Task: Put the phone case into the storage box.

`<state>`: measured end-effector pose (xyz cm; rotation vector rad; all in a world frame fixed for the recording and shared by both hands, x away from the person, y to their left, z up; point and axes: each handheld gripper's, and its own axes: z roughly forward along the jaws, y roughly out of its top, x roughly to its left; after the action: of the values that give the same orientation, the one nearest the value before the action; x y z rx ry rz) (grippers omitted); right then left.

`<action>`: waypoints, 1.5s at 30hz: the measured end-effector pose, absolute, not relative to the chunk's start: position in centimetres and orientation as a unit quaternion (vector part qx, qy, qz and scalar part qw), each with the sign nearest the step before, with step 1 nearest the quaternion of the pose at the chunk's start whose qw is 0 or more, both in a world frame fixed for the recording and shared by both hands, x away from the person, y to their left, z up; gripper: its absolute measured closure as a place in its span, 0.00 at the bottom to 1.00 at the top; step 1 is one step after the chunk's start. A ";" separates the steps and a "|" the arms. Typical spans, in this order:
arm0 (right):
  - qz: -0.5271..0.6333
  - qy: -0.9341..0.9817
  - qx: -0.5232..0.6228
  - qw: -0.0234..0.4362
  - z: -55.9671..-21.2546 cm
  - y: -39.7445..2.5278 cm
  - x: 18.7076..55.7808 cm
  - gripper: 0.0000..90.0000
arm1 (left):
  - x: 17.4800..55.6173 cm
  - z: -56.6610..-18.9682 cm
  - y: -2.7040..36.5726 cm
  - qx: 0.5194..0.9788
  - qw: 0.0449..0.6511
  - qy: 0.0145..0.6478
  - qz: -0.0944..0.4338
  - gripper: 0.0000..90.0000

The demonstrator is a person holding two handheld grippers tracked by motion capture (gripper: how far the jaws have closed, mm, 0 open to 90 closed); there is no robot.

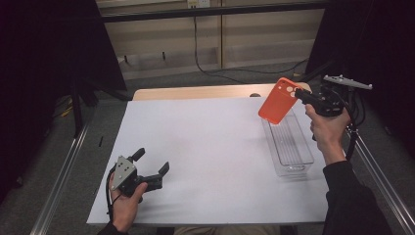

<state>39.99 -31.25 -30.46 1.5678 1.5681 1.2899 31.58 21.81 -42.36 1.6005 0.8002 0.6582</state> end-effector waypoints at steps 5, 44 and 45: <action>0.476 0.585 0.590 0.288 -30.6 -31.6 40.5 0.91 | 31.6 -42.4 21.9 0.682 0.579 0.346 0.284 0.02; 0.407 0.613 0.591 0.330 -32.5 -32.9 44.1 0.91 | 31.5 -42.4 21.6 0.692 0.575 0.340 0.273 0.03; 0.406 0.613 0.592 0.329 -32.6 -32.9 44.2 0.92 | 31.5 -42.4 21.6 0.692 0.575 0.341 0.273 0.03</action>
<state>44.18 -32.90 -32.56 1.5503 1.6043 1.0620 31.52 21.58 -42.43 1.6214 0.7977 0.6387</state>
